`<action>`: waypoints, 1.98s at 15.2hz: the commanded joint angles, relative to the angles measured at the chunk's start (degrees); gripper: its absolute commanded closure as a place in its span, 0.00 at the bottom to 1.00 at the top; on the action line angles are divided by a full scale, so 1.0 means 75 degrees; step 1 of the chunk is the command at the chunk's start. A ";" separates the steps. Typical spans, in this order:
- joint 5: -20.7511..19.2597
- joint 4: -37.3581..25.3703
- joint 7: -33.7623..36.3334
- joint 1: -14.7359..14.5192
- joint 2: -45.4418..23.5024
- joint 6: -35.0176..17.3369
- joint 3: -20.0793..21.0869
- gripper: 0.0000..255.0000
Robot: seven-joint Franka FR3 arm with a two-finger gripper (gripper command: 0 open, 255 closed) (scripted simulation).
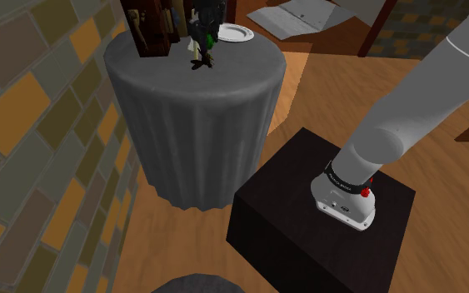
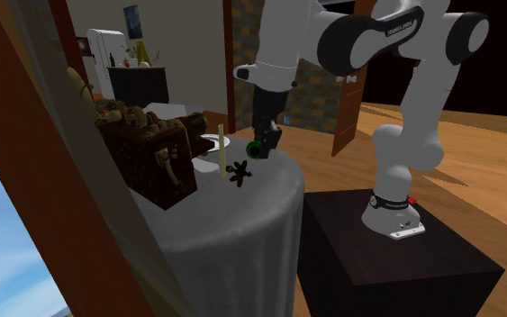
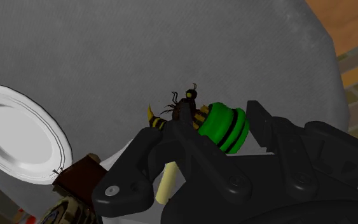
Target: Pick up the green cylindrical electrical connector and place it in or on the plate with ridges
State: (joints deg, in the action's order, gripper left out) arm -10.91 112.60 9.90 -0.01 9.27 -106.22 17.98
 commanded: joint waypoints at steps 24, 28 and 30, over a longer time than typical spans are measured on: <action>-0.0232 -0.4267 -0.3546 0.1752 -0.3520 0.0067 -0.1738 1.00; -0.0186 -0.5315 -0.3951 0.1969 -0.4314 0.0250 -0.1854 1.00; -0.0195 -0.5062 -0.3913 0.1978 -0.4282 0.0032 -0.1856 1.00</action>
State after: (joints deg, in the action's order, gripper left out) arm -12.38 74.25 -19.35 14.69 -22.69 -105.39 4.11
